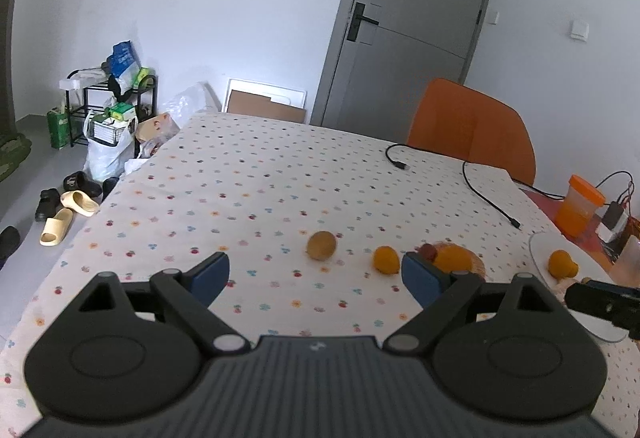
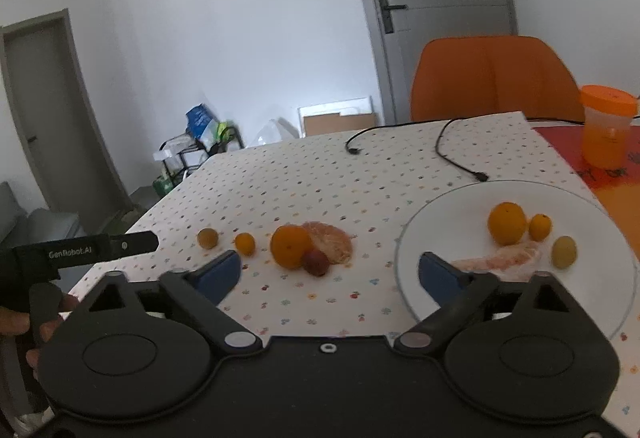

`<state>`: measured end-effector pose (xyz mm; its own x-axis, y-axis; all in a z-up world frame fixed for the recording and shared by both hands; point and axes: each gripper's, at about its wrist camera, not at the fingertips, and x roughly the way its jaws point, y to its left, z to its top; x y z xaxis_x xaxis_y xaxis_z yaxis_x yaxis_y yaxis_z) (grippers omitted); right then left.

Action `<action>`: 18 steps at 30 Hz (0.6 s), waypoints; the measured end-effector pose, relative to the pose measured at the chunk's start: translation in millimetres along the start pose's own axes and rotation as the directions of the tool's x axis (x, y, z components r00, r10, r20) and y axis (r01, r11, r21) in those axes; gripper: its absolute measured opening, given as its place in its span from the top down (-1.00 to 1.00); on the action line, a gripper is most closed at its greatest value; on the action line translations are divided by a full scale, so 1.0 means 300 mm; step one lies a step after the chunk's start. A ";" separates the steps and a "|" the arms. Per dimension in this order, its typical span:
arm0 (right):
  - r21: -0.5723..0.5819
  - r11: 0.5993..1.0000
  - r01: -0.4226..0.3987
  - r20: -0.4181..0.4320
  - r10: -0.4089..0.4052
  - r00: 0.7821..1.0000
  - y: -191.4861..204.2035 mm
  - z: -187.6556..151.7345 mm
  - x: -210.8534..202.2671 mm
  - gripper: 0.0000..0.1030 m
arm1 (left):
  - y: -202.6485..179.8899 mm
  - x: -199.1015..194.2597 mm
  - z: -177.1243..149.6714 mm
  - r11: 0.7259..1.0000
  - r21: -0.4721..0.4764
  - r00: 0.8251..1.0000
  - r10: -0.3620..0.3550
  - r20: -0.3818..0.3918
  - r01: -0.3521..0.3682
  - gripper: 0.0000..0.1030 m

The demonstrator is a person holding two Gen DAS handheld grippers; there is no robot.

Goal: Organize fruits
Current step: 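Move the right tool back to the fruits and approach the red plum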

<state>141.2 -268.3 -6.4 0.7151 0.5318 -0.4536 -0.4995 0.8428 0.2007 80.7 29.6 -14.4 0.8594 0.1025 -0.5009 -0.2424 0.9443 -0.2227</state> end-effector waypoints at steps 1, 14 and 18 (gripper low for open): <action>-0.003 1.000 -0.007 -0.010 0.007 1.000 0.005 0.001 0.009 -0.59 | 0.005 0.004 0.001 1.000 -0.002 1.000 0.000 -0.002 0.000 -0.78; -0.079 0.997 0.003 -0.065 -0.008 0.998 0.066 0.000 0.130 -0.17 | 0.033 0.085 0.006 1.000 -0.001 1.000 -0.002 -0.018 0.002 -0.58; -0.095 0.995 0.005 -0.088 -0.013 0.996 0.070 0.001 0.175 -0.10 | 0.028 0.123 0.011 1.000 0.003 0.999 -0.003 -0.032 0.003 -0.41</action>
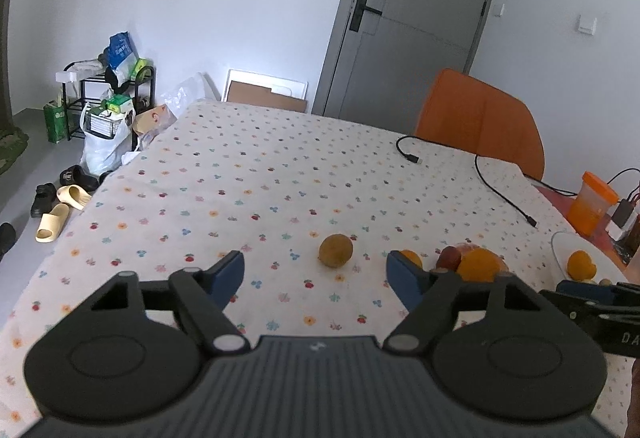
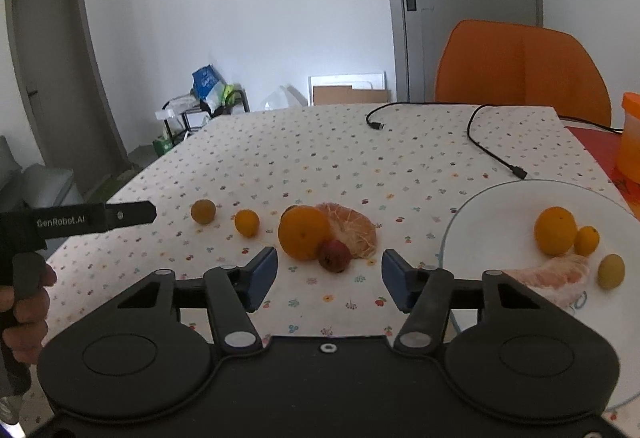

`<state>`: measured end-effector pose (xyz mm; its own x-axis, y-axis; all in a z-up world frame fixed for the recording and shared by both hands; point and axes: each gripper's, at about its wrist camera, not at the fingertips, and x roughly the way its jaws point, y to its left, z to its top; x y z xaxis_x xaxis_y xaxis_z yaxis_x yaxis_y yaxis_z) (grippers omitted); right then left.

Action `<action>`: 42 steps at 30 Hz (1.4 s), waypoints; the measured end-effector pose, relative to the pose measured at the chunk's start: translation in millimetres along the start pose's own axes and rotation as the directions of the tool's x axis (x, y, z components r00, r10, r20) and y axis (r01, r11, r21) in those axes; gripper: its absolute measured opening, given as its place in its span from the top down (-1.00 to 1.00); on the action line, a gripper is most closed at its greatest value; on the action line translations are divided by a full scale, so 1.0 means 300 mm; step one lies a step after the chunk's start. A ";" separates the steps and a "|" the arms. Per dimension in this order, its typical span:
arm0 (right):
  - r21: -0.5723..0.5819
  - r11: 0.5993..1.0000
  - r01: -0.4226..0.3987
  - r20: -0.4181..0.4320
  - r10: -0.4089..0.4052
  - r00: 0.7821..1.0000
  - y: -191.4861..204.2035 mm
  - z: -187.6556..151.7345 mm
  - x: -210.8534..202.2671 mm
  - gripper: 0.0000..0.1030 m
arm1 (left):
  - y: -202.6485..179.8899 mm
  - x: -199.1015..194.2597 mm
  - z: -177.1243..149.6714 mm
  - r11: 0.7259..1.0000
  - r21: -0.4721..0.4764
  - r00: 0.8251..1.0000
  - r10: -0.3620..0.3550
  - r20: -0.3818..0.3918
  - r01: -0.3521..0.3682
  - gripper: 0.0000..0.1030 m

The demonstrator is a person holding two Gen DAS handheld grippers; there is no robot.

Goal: Organize fruits
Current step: 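Move the right tool back to the fruits and approach the red plum, then grasp the red plum with the right gripper while the left grasps a kiwi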

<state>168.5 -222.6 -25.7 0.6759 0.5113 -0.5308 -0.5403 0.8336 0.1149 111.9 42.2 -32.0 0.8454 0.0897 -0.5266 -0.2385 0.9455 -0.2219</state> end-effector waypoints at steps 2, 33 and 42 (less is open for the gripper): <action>-0.009 1.000 0.002 -0.007 -0.003 1.000 0.003 0.003 0.020 -0.07 | -0.004 0.021 0.001 1.000 0.002 1.000 0.000 -0.009 0.000 -0.33; -0.054 0.999 -0.006 -0.073 0.002 0.997 -0.002 0.015 0.167 0.61 | -0.062 0.172 -0.003 0.999 0.031 0.998 -0.023 -0.055 0.025 0.54; -0.036 0.999 -0.022 -0.033 0.021 0.999 -0.002 0.019 0.104 0.61 | -0.109 0.092 -0.004 0.998 0.036 0.998 -0.047 -0.031 0.048 0.54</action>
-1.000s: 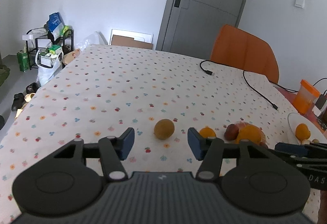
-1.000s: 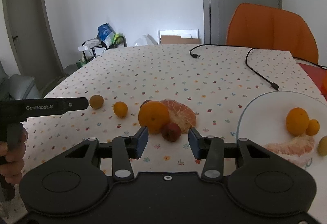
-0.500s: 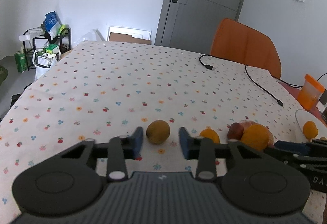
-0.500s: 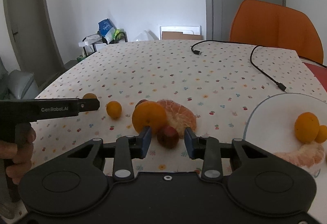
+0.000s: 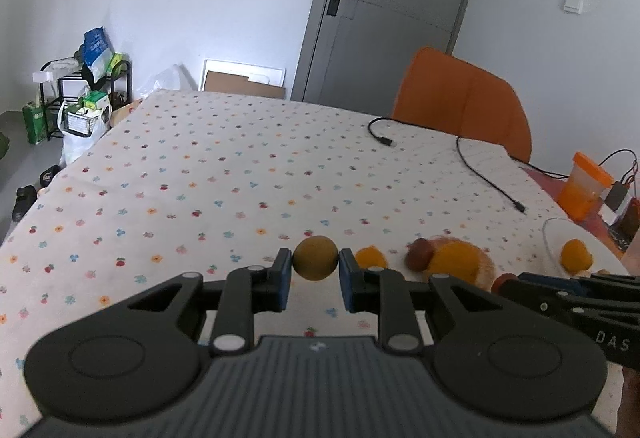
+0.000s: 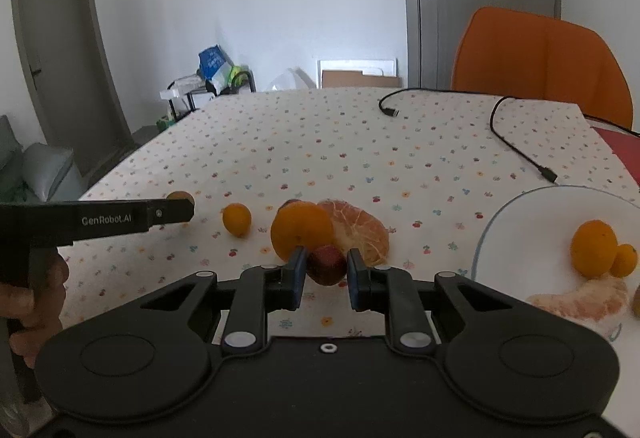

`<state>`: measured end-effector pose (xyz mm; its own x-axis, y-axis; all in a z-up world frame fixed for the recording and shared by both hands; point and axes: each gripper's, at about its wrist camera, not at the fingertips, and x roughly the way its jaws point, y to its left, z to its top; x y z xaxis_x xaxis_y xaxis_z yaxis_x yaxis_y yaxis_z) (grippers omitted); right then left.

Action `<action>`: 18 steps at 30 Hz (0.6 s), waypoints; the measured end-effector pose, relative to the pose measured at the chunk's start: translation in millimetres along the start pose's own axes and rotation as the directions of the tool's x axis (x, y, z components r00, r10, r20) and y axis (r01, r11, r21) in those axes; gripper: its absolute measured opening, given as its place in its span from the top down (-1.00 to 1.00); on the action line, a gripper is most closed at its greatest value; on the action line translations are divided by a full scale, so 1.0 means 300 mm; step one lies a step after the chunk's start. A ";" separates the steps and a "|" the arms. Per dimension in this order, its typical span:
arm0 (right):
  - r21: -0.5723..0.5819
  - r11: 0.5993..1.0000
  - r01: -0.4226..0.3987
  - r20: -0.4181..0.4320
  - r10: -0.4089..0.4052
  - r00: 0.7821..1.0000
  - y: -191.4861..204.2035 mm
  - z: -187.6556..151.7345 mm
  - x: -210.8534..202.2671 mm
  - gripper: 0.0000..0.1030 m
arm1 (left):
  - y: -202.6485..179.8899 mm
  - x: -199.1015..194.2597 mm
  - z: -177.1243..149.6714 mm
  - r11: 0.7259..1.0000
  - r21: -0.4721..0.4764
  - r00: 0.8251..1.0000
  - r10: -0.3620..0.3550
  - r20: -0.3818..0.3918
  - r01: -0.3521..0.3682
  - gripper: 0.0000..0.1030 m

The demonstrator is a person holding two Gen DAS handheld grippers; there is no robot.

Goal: Organize fruits
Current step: 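Grasp the red plum with the right gripper while the left grasps a kiwi, then carry the plum and kiwi onto the white plate and open both grippers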

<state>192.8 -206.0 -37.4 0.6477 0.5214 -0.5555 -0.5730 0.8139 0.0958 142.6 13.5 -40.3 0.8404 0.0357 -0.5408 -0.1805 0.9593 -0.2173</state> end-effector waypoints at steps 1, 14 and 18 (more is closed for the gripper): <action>0.002 1.000 -0.003 0.007 0.003 1.000 -0.004 -0.001 -0.011 0.61 | -0.008 -0.006 0.001 1.000 0.001 1.000 -0.004 0.003 0.003 0.54; 0.039 0.999 0.027 0.070 -0.030 0.997 -0.063 -0.012 -0.159 0.61 | -0.134 -0.084 -0.001 0.996 0.053 0.997 -0.075 0.035 0.073 0.54; 0.052 0.998 0.036 0.083 -0.040 0.996 -0.085 -0.019 -0.194 0.61 | -0.166 -0.101 -0.002 0.994 0.068 0.995 -0.089 0.041 0.086 0.54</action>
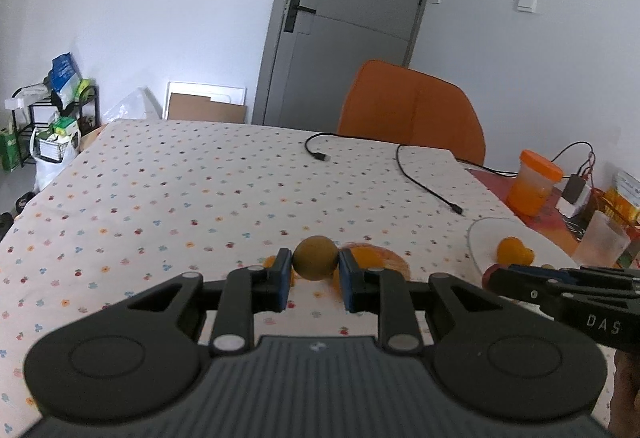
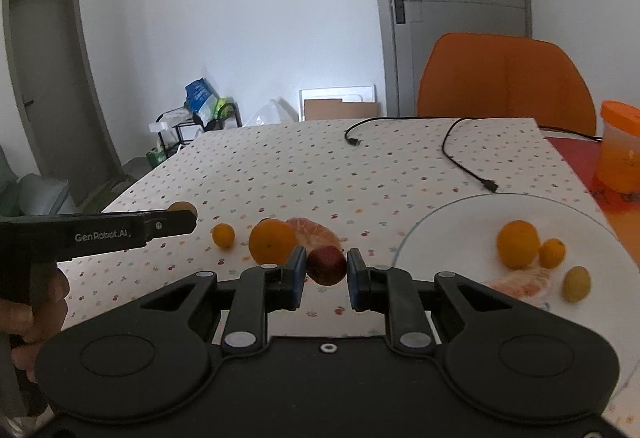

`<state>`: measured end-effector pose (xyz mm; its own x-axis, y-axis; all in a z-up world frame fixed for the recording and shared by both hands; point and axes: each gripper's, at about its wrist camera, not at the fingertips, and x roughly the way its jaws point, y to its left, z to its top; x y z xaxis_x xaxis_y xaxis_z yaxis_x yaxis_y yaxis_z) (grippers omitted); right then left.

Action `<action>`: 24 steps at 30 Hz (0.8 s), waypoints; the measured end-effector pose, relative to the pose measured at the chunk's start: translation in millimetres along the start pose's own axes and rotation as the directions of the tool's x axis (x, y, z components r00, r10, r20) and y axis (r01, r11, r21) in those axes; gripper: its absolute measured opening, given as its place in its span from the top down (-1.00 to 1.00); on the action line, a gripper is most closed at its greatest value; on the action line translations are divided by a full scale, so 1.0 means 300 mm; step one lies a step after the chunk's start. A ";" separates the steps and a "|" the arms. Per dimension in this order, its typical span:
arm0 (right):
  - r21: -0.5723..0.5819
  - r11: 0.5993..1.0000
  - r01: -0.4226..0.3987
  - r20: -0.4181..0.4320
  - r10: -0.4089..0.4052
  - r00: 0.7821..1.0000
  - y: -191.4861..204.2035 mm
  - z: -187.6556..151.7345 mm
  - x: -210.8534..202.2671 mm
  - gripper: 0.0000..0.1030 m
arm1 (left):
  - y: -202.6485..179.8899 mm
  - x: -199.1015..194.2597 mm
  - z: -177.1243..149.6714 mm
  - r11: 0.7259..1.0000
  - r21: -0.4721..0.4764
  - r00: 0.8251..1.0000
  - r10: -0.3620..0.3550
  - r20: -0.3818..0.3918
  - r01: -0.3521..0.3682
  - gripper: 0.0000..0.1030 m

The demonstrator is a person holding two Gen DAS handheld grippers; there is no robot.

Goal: Organize fruits
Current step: 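Carry the plum and kiwi onto the white plate and open both grippers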

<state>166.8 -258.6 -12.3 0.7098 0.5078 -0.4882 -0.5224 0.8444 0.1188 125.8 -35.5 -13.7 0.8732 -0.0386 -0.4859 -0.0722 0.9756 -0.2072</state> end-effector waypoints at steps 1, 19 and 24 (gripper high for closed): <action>0.003 1.000 0.004 0.004 -0.004 1.000 -0.007 0.000 -0.011 0.61 | -0.007 -0.002 0.001 1.000 0.002 1.000 -0.003 0.001 0.003 0.54; 0.063 0.995 0.078 0.050 -0.081 0.995 -0.138 -0.032 -0.156 0.61 | -0.191 -0.013 0.002 0.993 0.071 0.996 -0.091 0.001 0.091 0.54; 0.082 0.992 0.101 0.054 -0.105 0.993 -0.182 -0.048 -0.185 0.61 | -0.234 -0.003 -0.004 0.991 0.087 0.994 -0.105 -0.006 0.105 0.54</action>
<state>149.2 -335.4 -4.2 0.7855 0.4246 -0.4503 -0.4080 0.9023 0.1392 129.4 -104.1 0.3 0.8732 -0.1423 -0.4662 0.0624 0.9812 -0.1825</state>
